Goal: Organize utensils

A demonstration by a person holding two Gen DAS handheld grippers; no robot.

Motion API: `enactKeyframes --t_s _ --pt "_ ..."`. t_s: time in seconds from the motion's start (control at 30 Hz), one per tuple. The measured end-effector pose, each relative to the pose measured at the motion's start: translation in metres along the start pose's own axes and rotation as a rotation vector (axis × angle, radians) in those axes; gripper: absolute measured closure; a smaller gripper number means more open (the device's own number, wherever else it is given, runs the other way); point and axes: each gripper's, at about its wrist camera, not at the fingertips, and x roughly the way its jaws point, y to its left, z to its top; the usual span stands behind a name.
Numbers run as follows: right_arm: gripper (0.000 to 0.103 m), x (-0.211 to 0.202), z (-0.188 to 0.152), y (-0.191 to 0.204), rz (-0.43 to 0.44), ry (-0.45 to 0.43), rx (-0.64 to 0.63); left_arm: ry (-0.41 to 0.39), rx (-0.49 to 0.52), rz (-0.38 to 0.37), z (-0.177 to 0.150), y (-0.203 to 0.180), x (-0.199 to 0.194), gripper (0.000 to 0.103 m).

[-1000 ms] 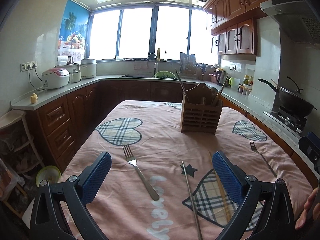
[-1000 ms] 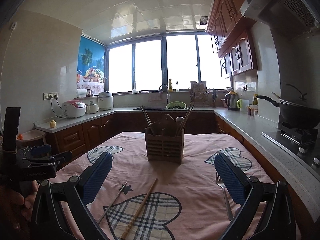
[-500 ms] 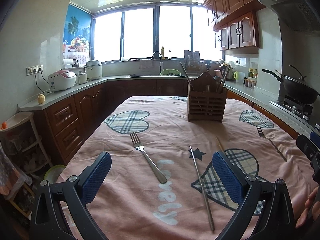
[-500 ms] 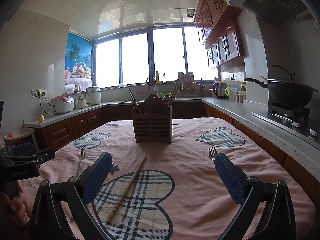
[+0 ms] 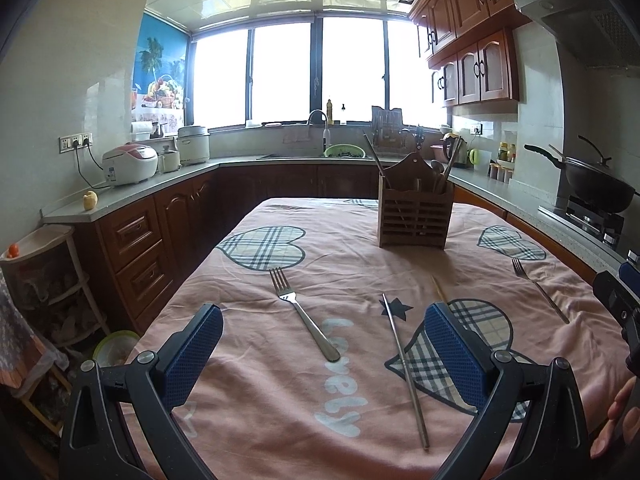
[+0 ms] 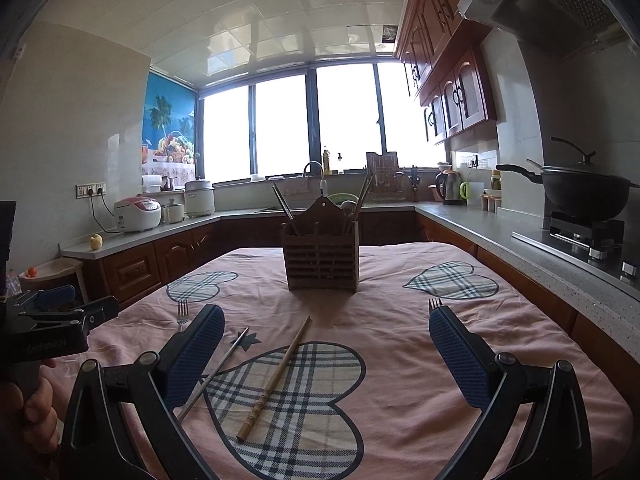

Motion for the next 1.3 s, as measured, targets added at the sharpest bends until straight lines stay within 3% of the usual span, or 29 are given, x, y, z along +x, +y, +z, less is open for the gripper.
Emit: enactKeyframes --t_s 1.3 --pt "0.0 -0.0015 -0.0012 0.002 0.023 -0.006 0.004 0.0 0.011 0.004 -0.0009 -0.0045 -0.0023 0.001"
